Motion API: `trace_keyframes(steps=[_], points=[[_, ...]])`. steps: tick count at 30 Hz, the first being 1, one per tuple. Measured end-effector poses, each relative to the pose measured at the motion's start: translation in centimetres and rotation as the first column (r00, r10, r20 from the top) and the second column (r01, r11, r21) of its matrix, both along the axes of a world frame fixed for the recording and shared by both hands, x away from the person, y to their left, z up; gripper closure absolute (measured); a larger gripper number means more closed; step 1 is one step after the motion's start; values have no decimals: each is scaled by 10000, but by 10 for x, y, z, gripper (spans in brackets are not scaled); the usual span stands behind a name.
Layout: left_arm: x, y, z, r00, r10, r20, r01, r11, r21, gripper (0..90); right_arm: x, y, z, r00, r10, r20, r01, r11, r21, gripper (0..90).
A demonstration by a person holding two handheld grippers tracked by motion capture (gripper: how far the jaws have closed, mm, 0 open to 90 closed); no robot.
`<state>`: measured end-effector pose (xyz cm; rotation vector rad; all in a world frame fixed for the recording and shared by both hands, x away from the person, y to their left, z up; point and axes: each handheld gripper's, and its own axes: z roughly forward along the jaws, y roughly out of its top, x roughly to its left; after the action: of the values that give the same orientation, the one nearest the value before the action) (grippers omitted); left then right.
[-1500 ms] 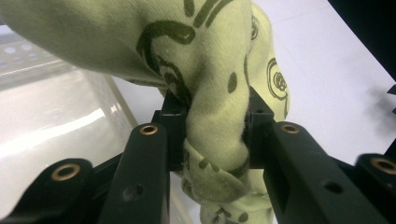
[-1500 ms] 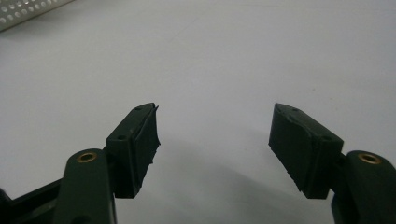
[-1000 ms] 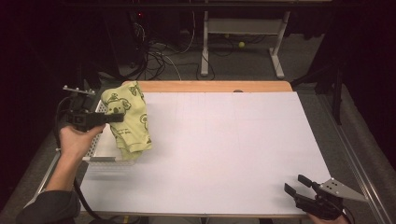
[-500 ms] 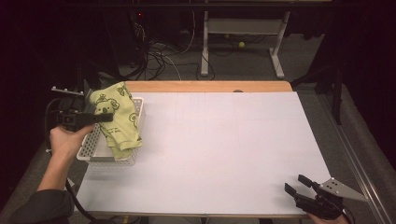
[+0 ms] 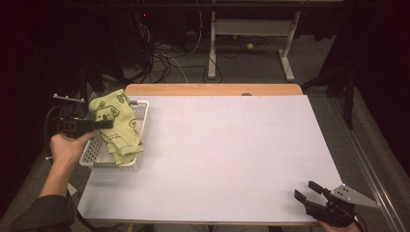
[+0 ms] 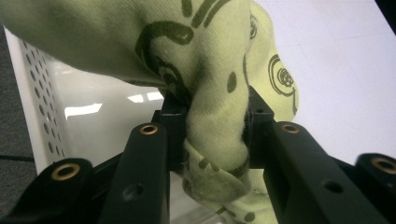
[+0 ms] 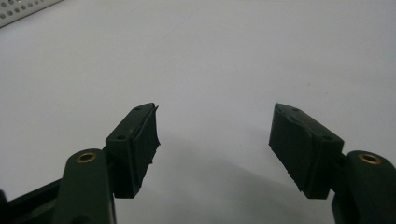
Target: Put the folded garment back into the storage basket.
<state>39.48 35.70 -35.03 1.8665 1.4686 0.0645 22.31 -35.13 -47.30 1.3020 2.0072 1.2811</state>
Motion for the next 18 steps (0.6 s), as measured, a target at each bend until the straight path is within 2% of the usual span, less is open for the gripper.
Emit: trace_keyframes(steps=[15, 18], points=[[13, 3, -28, 9984, 18, -567, 18, 9979, 644, 655, 1, 1, 0, 10000, 91, -36, -92, 9999, -84, 328], [16, 5, -35, 9972, 129, -733, -82, 9979, 635, 654, 1, 1, -1, 9999, 101, -36, -101, 9999, -103, 327]])
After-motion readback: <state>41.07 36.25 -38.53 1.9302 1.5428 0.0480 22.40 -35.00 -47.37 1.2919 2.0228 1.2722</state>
